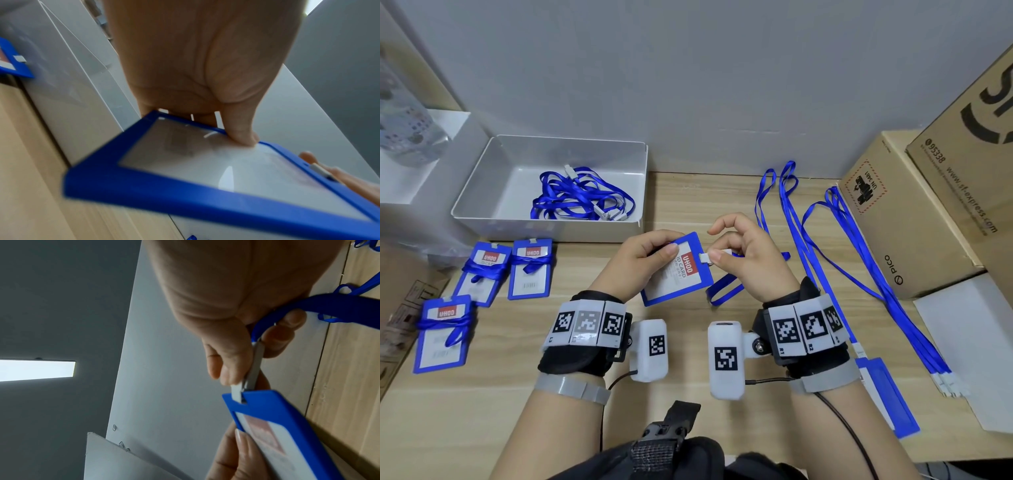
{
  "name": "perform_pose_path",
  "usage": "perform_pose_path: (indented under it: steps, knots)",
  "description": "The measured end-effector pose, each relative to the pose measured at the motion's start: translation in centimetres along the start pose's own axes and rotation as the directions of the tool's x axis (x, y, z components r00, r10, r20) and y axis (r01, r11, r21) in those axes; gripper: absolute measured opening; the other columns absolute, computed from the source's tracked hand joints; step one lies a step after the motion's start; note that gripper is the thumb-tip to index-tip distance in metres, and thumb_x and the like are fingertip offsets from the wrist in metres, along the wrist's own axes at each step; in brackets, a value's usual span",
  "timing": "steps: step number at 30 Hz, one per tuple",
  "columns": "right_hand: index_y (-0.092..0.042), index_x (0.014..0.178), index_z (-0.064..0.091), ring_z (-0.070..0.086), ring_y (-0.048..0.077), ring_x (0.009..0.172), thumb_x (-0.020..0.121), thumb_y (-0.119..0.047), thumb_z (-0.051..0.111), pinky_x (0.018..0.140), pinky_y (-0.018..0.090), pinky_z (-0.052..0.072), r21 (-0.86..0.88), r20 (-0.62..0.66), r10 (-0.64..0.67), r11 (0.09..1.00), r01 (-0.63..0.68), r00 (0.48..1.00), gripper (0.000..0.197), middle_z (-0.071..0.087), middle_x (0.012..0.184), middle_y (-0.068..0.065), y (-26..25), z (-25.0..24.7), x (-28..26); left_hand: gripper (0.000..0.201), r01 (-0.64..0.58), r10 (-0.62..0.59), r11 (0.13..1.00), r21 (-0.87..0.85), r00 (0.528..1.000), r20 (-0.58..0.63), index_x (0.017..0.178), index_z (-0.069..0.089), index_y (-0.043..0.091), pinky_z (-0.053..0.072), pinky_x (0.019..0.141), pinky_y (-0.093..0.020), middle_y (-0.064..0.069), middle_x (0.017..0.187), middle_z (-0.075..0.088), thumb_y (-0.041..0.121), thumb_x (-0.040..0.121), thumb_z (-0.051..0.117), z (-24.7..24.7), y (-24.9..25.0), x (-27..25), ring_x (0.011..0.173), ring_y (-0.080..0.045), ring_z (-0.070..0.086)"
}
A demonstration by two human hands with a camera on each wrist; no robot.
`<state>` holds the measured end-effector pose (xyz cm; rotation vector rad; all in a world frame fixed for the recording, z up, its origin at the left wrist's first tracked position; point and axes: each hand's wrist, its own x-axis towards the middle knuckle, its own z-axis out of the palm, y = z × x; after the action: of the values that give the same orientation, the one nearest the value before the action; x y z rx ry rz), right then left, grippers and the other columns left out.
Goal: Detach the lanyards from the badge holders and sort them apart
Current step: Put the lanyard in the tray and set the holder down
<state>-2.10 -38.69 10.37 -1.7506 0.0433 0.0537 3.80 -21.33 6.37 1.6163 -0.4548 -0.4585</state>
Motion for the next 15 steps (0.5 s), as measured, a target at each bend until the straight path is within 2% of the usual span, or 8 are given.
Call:
perform_pose_path:
  steps: [4,10,12,15]
  knots:
    - [-0.026,0.085,0.047,0.057,-0.007,0.063,0.086,-0.002,0.055,0.054,0.006,0.039,-0.004,0.001,0.002,1.000,-0.002,1.000,0.026,0.059,0.061,-0.007,-0.02,0.00,-0.14,0.015,-0.002,0.002,1.000,0.001,1.000,0.008,0.093,0.062,0.029,0.044,0.069,-0.007,0.022,0.078,0.069,0.021,0.086,0.051,0.10,-0.06,-0.17,0.073,0.006,0.059]
    - [-0.023,0.084,0.047,0.064,-0.001,0.066,0.078,-0.003,0.067,0.055,0.013,0.045,-0.015,-0.052,0.020,1.000,-0.021,0.998,0.029,0.065,0.061,-0.006,0.24,-0.25,-0.42,0.019,-0.015,0.015,1.000,-0.004,1.000,0.011,0.094,0.063,0.028,0.044,0.070,-0.008,0.021,0.079,0.069,0.025,0.080,0.049,0.30,0.05,-0.39,0.075,0.006,0.059]
    - [-0.023,0.083,0.048,0.063,-0.003,0.062,0.079,-0.001,0.065,0.053,0.011,0.043,-0.004,-0.054,0.030,1.000,-0.030,0.998,0.028,0.064,0.056,-0.007,0.25,-0.31,-0.52,0.019,-0.013,0.013,1.000,-0.004,1.000,0.009,0.094,0.063,0.028,0.044,0.070,-0.008,0.021,0.079,0.069,0.026,0.080,0.049,0.42,-0.02,-0.37,0.075,0.006,0.059]
    - [-0.024,0.084,0.048,0.060,-0.005,0.060,0.083,0.001,0.059,0.054,0.009,0.041,-0.027,-0.045,0.037,0.999,-0.039,0.998,0.028,0.061,0.061,-0.004,-0.08,-0.36,-0.71,0.019,0.000,0.000,1.000,0.000,1.000,0.021,0.093,0.063,0.027,0.044,0.070,-0.008,0.020,0.079,0.069,0.028,0.080,0.049,0.67,-0.13,-0.30,0.075,0.005,0.059]
